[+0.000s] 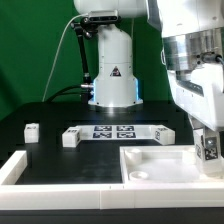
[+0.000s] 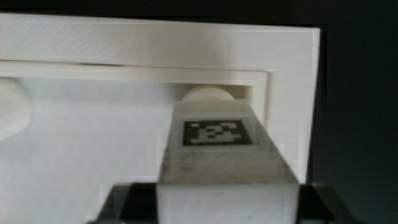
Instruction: Assemble one leg
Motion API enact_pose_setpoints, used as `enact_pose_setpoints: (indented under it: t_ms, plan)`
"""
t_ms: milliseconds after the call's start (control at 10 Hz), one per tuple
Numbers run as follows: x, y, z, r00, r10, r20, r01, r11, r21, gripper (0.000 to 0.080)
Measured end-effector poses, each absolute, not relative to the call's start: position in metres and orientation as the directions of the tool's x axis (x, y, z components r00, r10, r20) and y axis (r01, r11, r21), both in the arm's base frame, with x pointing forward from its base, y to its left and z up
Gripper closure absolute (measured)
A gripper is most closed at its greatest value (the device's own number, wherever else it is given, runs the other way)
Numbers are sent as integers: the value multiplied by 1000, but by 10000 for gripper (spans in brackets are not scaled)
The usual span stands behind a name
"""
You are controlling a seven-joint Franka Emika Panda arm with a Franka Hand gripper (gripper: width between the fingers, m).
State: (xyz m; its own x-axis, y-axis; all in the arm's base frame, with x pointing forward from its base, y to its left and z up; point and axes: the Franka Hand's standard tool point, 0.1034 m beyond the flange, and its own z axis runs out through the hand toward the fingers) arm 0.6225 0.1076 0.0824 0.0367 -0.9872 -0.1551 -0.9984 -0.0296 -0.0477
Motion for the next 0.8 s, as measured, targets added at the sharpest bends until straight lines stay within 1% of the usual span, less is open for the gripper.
enact_pose_setpoints:
  t_ms: [100,200,300,400,500,600,700,800]
  plan:
    - [622,109,82,-5,-987,-162,-999,12,-43,499]
    - [622,109,82,39,-986,-160,-998,-32,-50,499]
    - [623,108,81,115,-981,-157,-992,-107,-62,292]
    - [623,108,82,130,-979,-157,-991,-121,-63,195]
    - [623,108,82,231,-961,-152,-972,-222,-74,163]
    - [623,109,82,357,-923,-144,-934,-349,-83,163]
    - [623,111,82,444,-885,-142,-896,-435,-89,152]
    - [624,111,82,569,-812,-129,-822,-560,-103,152]
